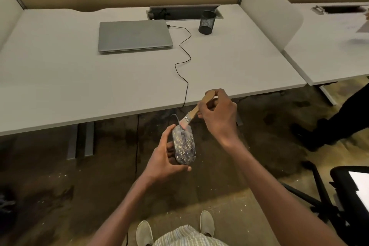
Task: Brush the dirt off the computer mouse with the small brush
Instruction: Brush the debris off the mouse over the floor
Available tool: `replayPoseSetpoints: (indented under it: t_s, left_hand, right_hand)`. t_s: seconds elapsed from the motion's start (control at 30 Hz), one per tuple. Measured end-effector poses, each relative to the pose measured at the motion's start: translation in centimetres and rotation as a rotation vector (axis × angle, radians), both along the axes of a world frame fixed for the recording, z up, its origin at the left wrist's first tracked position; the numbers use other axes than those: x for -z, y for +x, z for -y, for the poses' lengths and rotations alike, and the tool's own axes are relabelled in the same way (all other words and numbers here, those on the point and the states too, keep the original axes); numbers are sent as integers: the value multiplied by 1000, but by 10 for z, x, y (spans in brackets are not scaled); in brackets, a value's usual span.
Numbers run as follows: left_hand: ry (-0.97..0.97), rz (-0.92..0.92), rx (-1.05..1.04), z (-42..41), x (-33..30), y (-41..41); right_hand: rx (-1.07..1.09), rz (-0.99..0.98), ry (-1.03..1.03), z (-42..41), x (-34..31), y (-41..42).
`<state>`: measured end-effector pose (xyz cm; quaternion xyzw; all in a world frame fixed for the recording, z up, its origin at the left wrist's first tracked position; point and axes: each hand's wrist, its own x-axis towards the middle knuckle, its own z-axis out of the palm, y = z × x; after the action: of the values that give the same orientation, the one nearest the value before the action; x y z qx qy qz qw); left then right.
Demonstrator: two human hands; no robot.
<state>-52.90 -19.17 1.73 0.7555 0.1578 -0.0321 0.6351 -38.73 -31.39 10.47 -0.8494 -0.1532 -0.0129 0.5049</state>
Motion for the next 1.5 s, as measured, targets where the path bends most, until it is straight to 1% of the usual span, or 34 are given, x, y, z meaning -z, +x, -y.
replayPoseSetpoints:
  t_s: [0.27,0.4,0.5,0.67,0.73,0.83,1.0,1.13,1.3,1.4,1.5]
  left_hand:
    - [51,-8,-22,-7,0,-3]
    - [81,16,-12,-14,0,-5]
    - [81,31,-7,-14,0,-7]
    - [67,35,-10,-11,1,-12]
    - [69,39,-12,-11,2,-12]
    - [70,44,-8,-10,2,-12]
    - [58,47,-19,-8,0,-13]
    - [34,50,-24,-8,-2,-10]
    - [31,46,-32,-7,-4,-12]
    - [44,43,-30,-8,-3,-10]
    - [55,39,-26,-9,-2,-10]
  right_hand:
    - [-54,67,-75,-6,-4,0]
    - [-63,76,-22,-11,-9,-2]
    - [-108,83,-42,-14,-9,-6]
    - [-87,116,-36,-8,-10,-3]
    - [-108,120,-23,-10,-10,-4]
    - [-141,114,-55,-9,-9,-5]
    - [-110,137,-39,-3,-13,0]
    - [-150,161,-37,-5,-14,-2]
    - [-108,162,-44,3,-15,3]
    - [-151,174,-14,2,-18,1]
    - [-189,192,-60,2,-19,-1]
